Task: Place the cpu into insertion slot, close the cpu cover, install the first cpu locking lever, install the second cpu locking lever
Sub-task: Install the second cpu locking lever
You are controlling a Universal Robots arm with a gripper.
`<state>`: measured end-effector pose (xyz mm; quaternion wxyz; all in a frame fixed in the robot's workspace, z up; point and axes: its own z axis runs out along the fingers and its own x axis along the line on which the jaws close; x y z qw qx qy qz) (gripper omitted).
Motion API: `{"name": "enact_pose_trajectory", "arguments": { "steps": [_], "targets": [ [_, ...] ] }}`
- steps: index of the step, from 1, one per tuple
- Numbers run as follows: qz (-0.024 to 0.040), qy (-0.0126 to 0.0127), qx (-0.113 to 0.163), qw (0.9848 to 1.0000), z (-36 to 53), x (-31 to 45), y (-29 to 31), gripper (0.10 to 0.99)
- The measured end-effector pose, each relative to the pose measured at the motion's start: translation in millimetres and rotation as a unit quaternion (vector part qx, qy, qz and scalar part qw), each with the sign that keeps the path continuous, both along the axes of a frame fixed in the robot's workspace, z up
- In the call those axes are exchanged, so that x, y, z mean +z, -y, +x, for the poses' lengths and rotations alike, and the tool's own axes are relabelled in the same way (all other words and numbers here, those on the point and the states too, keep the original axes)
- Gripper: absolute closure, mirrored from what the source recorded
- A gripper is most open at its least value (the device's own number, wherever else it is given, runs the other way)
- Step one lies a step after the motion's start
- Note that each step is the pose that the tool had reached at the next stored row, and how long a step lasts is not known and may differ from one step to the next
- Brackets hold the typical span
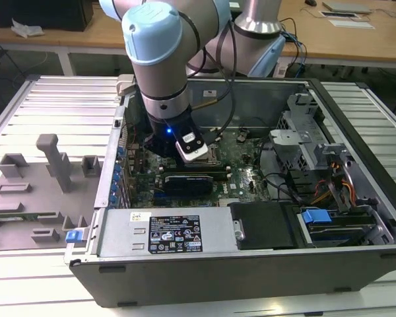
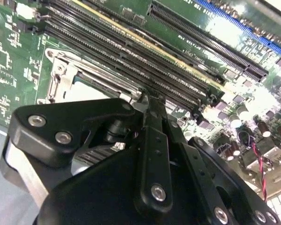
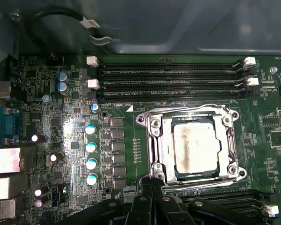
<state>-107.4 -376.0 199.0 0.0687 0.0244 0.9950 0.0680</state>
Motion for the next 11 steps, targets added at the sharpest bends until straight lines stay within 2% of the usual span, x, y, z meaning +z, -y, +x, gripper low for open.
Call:
{"name": "enact_pose_trajectory", "arguments": {
  "steps": [2,3,4,8,9,11],
  "targets": [
    [-0.0002,0.0001,0.0,1.0,0.0,2.6,0.1,0.98],
    [-0.0005,-0.0001,0.0,1.0,0.0,7.4,0.1,0.98],
    [-0.0008,0.0,0.0,1.0,0.0,19.1,0.0,0.98],
    [-0.0034,0.0001,0.0,1.0,0.0,39.8,0.0,0.98],
    [-0.0045,0.0,0.0,1.0,0.0,43.2,0.0,0.98],
    [-0.0049,-0.0009,0.0,1.0,2.0,43.7,0.2,0.98]
  ]
}}
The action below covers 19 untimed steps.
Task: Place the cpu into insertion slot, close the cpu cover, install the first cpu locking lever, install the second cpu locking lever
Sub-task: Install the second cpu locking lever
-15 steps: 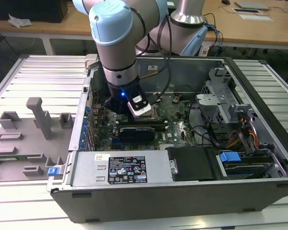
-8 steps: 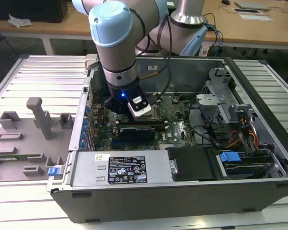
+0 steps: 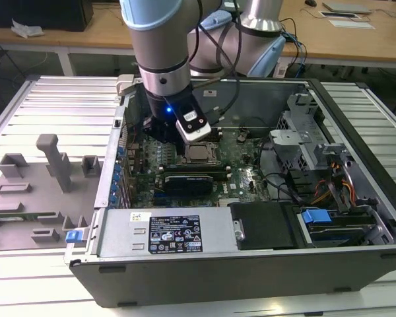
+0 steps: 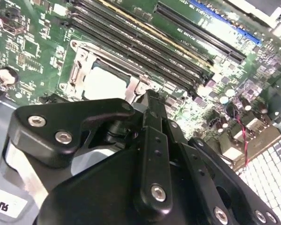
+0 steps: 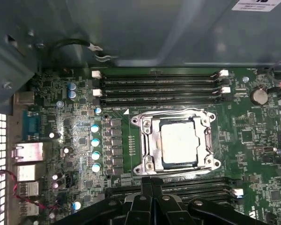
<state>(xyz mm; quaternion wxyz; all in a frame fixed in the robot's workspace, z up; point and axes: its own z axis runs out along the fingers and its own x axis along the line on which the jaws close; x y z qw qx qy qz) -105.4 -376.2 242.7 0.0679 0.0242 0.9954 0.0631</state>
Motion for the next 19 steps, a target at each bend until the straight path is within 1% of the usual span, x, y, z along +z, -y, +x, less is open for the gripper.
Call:
{"name": "enact_pose_trajectory", "arguments": {
  "steps": [2,3,5,7,8,9,10,11,12,13,14,15,16,18,19],
  "targets": [
    [-0.0001,-0.0015,0.0,1.0,3.9,0.1,0.7,0.98],
    [-0.0001,-0.0027,0.0,1.0,8.0,0.1,1.3,0.98],
    [-0.0001,-0.0044,-0.001,1.0,12.5,0.1,1.7,0.98],
    [-0.0009,-0.008,-0.001,1.0,19.5,0.1,2.0,0.98],
    [-0.0021,-0.0103,-0.001,0.9999,22.7,0.1,2.0,0.98],
    [-0.0043,-0.0133,-0.001,0.9999,26.1,0.1,2.0,0.98],
    [-0.0063,-0.0154,-0.001,0.9999,28.6,0.1,1.9,0.98],
    [-0.0127,-0.0203,-0.001,0.9997,34.2,0.1,1.0,0.98],
    [-0.0184,-0.024,-0.001,0.9995,37.8,0.1,-1.0,0.98],
    [-0.0242,-0.0285,-0.001,0.9993,42.9,0.1,-4.9,0.98],
    [-0.0257,-0.0307,-0.001,0.9992,47.0,0.1,-8.0,0.98],
    [-0.0261,-0.0318,-0.001,0.9992,50.7,0.0,-10.4,0.98],
    [-0.026,-0.0321,-0.001,0.9991,53.5,0.0,-12.6,0.98],
    [-0.0261,-0.0322,0.001,0.9991,56.1,0.0,-17.6,0.98],
    [-0.0261,-0.0321,0.001,0.9991,56.7,-0.2,-21.4,0.98]
  ]
}}
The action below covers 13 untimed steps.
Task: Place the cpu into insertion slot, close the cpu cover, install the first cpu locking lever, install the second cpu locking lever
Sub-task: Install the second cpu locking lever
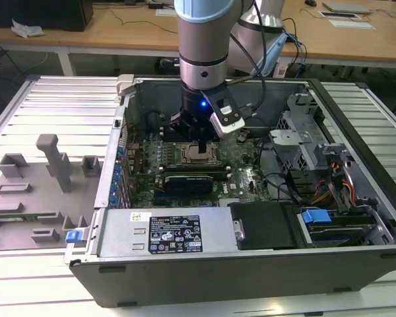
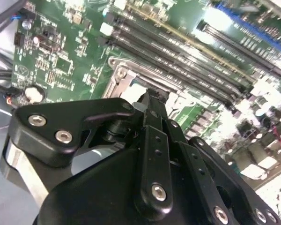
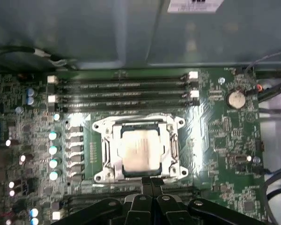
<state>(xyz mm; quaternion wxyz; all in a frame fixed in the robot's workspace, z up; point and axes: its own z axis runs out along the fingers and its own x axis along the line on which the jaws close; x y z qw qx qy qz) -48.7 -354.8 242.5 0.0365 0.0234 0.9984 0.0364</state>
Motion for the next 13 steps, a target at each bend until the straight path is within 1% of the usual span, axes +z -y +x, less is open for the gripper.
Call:
{"name": "enact_pose_trajectory", "arguments": {
  "steps": [1,2,3,4,6,9,13],
  "targets": [
    [0.0,0.0,0.0,1.0,0.2,-0.1,-3.1,0.98],
    [-0.0001,0.0,0.0,1.0,0.4,-0.1,-9.0,0.98],
    [0.0,0.0,0.0,1.0,0.5,-0.2,-12.1,0.98],
    [0.0,0.0,0.0,1.0,0.5,-0.2,-13.5,0.98],
    [-0.0004,-0.0001,0.001,1.0,0.5,0.5,-14.8,0.98],
    [-0.0024,0.0,0.001,1.0,0.6,5.1,-15.9,0.98],
    [-0.0024,0.0,0.001,1.0,0.5,6.0,-15.9,0.98]
  ]
}}
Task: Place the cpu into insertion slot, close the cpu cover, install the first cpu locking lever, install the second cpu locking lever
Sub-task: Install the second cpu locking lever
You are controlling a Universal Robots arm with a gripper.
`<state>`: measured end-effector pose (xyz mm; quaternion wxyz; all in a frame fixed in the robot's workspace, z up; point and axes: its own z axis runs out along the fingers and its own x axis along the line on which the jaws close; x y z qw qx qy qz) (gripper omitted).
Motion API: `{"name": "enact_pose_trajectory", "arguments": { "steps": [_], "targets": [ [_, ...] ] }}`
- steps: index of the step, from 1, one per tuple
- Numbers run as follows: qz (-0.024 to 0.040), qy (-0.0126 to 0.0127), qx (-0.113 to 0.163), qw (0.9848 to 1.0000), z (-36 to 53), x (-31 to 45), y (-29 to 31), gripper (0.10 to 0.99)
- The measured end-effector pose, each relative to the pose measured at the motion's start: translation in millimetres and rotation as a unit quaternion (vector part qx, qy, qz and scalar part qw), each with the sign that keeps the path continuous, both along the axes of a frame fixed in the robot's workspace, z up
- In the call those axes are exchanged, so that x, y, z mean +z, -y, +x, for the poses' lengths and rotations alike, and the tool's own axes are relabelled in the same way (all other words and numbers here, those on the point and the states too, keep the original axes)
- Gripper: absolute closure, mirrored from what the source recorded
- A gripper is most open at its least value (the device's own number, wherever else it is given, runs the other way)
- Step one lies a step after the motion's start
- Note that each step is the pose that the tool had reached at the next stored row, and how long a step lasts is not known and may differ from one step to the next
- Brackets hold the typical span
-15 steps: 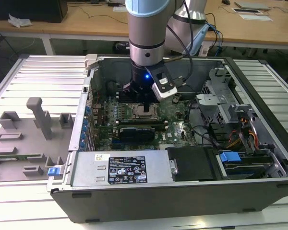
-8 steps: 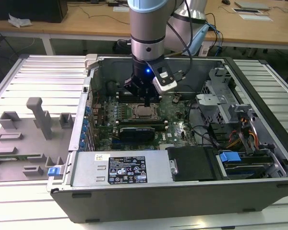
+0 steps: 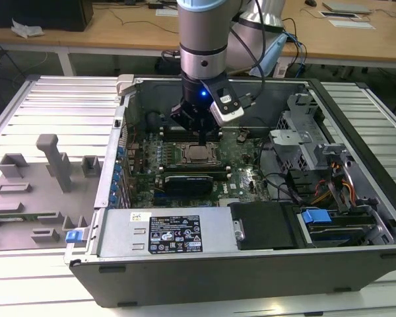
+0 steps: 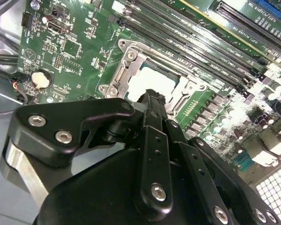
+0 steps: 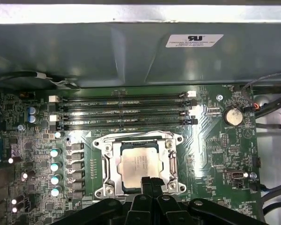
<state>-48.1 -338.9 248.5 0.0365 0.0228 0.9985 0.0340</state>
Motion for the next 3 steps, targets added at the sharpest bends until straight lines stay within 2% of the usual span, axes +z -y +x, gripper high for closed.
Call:
{"name": "enact_pose_trajectory", "arguments": {
  "steps": [3],
  "targets": [
    [0.0,0.0,0.0,1.0,0.0,0.6,0.0,0.98]
  ]
}}
